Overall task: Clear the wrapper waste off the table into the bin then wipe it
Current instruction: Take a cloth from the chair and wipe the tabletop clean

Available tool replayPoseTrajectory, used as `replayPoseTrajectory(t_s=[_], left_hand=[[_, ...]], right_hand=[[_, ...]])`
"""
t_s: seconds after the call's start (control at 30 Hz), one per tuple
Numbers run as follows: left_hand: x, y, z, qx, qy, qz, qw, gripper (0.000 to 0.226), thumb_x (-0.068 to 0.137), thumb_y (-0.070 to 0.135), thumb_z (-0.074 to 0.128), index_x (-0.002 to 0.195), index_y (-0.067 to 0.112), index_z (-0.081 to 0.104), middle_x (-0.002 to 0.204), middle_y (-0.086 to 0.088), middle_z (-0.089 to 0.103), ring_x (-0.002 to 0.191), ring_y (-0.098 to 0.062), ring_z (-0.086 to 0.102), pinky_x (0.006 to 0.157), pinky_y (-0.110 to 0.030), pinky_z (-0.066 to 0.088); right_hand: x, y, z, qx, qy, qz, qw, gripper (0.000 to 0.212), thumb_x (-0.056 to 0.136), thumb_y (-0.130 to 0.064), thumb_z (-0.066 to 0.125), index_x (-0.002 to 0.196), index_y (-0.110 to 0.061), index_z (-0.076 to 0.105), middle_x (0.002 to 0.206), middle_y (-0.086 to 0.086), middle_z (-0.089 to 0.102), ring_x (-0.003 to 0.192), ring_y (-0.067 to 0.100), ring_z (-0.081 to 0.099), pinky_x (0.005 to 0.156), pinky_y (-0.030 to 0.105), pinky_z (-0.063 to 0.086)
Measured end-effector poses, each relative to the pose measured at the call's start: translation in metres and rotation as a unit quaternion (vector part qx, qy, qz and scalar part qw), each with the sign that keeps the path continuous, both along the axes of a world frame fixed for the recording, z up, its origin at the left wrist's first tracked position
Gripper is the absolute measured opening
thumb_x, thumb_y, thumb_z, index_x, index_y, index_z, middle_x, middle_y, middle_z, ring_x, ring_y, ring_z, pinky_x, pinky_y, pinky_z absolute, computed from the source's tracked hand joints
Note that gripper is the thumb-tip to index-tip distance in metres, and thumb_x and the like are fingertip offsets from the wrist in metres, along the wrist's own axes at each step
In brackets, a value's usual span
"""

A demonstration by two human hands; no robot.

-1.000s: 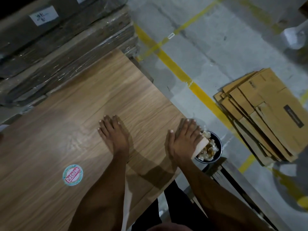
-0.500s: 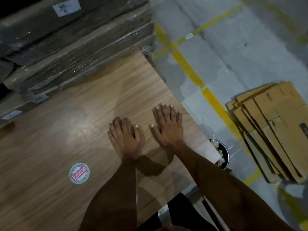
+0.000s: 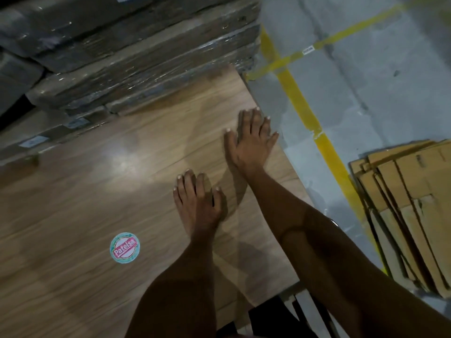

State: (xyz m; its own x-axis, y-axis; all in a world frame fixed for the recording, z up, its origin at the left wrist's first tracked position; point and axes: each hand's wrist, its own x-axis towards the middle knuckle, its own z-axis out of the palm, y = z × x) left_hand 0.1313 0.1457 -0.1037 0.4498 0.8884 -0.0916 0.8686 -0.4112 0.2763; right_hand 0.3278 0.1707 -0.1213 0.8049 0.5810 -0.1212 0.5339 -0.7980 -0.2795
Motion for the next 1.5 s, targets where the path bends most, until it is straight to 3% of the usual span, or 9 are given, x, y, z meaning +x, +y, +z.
replayPoseTrajectory(t_s=[0.07,0.2,0.4,0.63,0.73,0.97,1.23,1.37,1.5], left_hand=[[-0.001,0.0,-0.001,-0.002,-0.003,-0.001,1.0,0.055,0.094,0.046,0.052,0.142,0.02,0.047,0.158,-0.012,0.035,0.151,-0.034,0.024,0.122,-0.051,0.02],[-0.002,0.003,-0.005,-0.011,0.022,-0.002,1.0,0.055,0.095,0.049,0.048,0.143,0.022,0.046,0.161,-0.01,0.032,0.152,-0.033,0.022,0.123,-0.052,0.02],[0.0,0.002,-0.004,0.001,-0.006,0.015,1.0,0.054,0.093,0.045,0.053,0.141,0.019,0.051,0.159,-0.011,0.037,0.151,-0.033,0.026,0.124,-0.051,0.019],[0.002,0.002,-0.005,-0.021,0.0,0.027,0.999,0.057,0.092,0.048,0.054,0.143,0.023,0.05,0.162,-0.008,0.033,0.153,-0.029,0.021,0.124,-0.051,0.018],[0.0,0.001,-0.006,-0.009,-0.002,0.021,1.0,0.059,0.091,0.048,0.054,0.143,0.021,0.049,0.16,-0.01,0.036,0.152,-0.031,0.024,0.123,-0.051,0.021],[-0.003,0.002,-0.004,-0.009,-0.045,0.015,0.999,0.051,0.092,0.039,0.055,0.14,0.02,0.052,0.159,-0.01,0.039,0.151,-0.033,0.027,0.124,-0.05,0.018],[-0.014,0.003,-0.009,-0.01,-0.161,0.015,0.987,0.038,0.091,0.019,0.051,0.127,0.014,0.062,0.152,-0.009,0.05,0.147,-0.03,0.036,0.121,-0.049,0.026],[-0.028,0.009,-0.005,-0.108,-0.29,0.044,0.95,0.033,0.082,0.009,0.049,0.107,0.007,0.069,0.137,-0.016,0.061,0.14,-0.038,0.045,0.12,-0.048,0.03],[-0.072,0.007,-0.007,-0.215,-0.333,0.042,0.917,0.035,0.08,0.009,0.049,0.109,0.01,0.069,0.119,-0.013,0.069,0.12,-0.039,0.063,0.103,-0.053,0.05]], right_hand=[[0.002,0.029,0.003,-0.01,0.007,-0.001,1.0,0.078,0.099,-0.068,0.021,0.164,-0.024,0.02,0.172,0.005,0.014,0.158,0.039,0.01,0.118,0.071,0.009],[0.024,0.066,-0.002,-0.004,0.002,0.154,0.988,0.075,0.1,-0.067,0.019,0.164,-0.028,0.017,0.173,0.002,0.011,0.158,0.037,0.007,0.121,0.069,0.005],[0.029,0.11,0.002,-0.001,0.019,0.005,1.0,0.07,0.102,-0.055,0.028,0.165,-0.027,0.015,0.173,0.003,0.008,0.159,0.037,0.003,0.121,0.066,0.004],[0.044,0.117,0.002,-0.037,0.001,0.091,0.995,0.061,0.107,-0.044,0.025,0.165,-0.028,0.012,0.174,0.001,0.007,0.159,0.038,0.005,0.12,0.069,0.008],[0.038,0.096,0.001,-0.014,-0.001,0.131,0.991,0.058,0.108,-0.041,0.025,0.164,-0.027,0.018,0.173,0.0,0.012,0.159,0.036,0.007,0.122,0.065,0.008],[-0.023,0.008,0.001,-0.002,0.005,0.07,0.998,0.055,0.107,-0.033,0.037,0.159,-0.017,0.032,0.168,0.01,0.027,0.153,0.044,0.023,0.121,0.06,0.023],[-0.106,-0.088,0.027,-0.111,0.086,0.097,0.985,0.057,0.111,-0.024,0.03,0.164,-0.011,0.014,0.17,0.018,0.012,0.153,0.053,0.014,0.123,0.057,0.017],[-0.145,-0.134,0.028,-0.147,0.135,0.135,0.971,0.059,0.11,-0.026,0.031,0.164,-0.014,0.011,0.171,0.016,0.01,0.151,0.054,0.017,0.119,0.056,0.027],[-0.195,-0.167,0.03,-0.182,0.169,0.162,0.955,0.061,0.109,-0.029,0.026,0.163,-0.007,0.008,0.168,0.023,0.014,0.152,0.051,0.021,0.121,0.056,0.024]])
